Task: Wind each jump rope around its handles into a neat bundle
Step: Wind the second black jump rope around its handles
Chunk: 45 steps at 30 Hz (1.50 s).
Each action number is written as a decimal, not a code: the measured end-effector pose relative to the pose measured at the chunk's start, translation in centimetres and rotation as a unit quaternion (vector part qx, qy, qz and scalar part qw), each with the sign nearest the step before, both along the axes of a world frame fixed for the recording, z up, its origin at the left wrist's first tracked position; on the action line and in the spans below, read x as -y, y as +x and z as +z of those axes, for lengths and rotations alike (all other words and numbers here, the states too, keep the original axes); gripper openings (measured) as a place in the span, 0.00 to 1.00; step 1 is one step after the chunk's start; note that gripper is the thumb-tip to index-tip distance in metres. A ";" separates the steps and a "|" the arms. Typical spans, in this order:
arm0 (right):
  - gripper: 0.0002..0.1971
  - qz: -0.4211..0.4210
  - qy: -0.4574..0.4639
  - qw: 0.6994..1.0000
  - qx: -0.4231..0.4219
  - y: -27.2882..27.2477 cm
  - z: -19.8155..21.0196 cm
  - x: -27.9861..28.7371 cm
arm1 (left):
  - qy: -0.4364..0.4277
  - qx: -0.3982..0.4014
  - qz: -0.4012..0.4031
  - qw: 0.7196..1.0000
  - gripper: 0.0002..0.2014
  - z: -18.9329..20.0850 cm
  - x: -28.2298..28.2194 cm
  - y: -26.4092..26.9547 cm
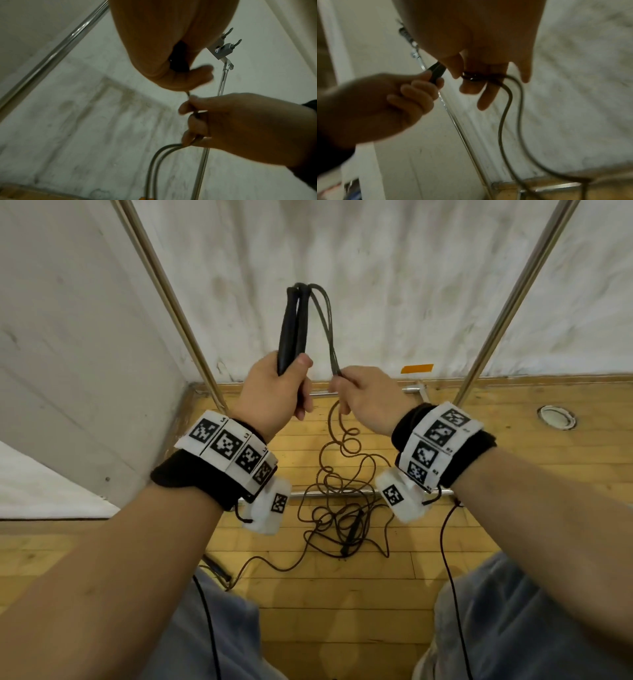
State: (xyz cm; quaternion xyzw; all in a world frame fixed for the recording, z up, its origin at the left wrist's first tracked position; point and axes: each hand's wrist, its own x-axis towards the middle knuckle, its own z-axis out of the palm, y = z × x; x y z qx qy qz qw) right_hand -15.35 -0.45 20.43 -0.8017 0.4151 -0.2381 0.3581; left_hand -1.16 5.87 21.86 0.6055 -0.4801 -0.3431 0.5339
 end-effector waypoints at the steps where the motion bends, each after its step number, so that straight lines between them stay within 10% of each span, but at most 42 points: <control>1: 0.10 0.010 -0.019 0.999 -0.031 0.2 0.0 0.0 | -0.005 -0.021 0.009 1.000 0.07 0.0 0.2 -0.2; 8: 0.18 -0.002 -0.008 0.997 0.076 1.2 -0.2 -1.4 | -0.027 -0.076 0.105 0.991 0.10 -0.1 1.7 -0.9; 25: 0.20 0.079 -0.001 0.997 0.000 1.5 -3.2 -3.2 | 0.010 -0.309 0.111 0.944 0.10 1.1 1.9 -0.1; 31: 0.14 0.082 -0.024 0.996 -0.022 1.3 -3.7 -3.1 | -0.014 -0.181 0.240 0.954 0.08 0.9 2.1 3.0; 33: 0.16 0.086 -0.029 0.994 -0.063 0.8 -3.1 -2.5 | 0.017 0.027 0.254 0.967 0.10 0.0 1.8 4.0; 37: 0.18 0.100 -0.052 0.988 -0.104 -0.2 -1.6 -0.9 | 0.109 0.367 0.180 0.906 0.15 -1.7 1.1 4.7; 40: 0.15 0.090 -0.094 0.987 -0.093 -0.6 -0.7 -0.4 | 0.182 0.443 0.113 0.871 0.17 -2.5 0.8 4.4; 45: 0.16 0.037 -0.147 0.986 -0.073 -1.1 0.0 0.4 | 0.211 0.404 -0.022 0.890 0.30 -2.6 0.7 2.7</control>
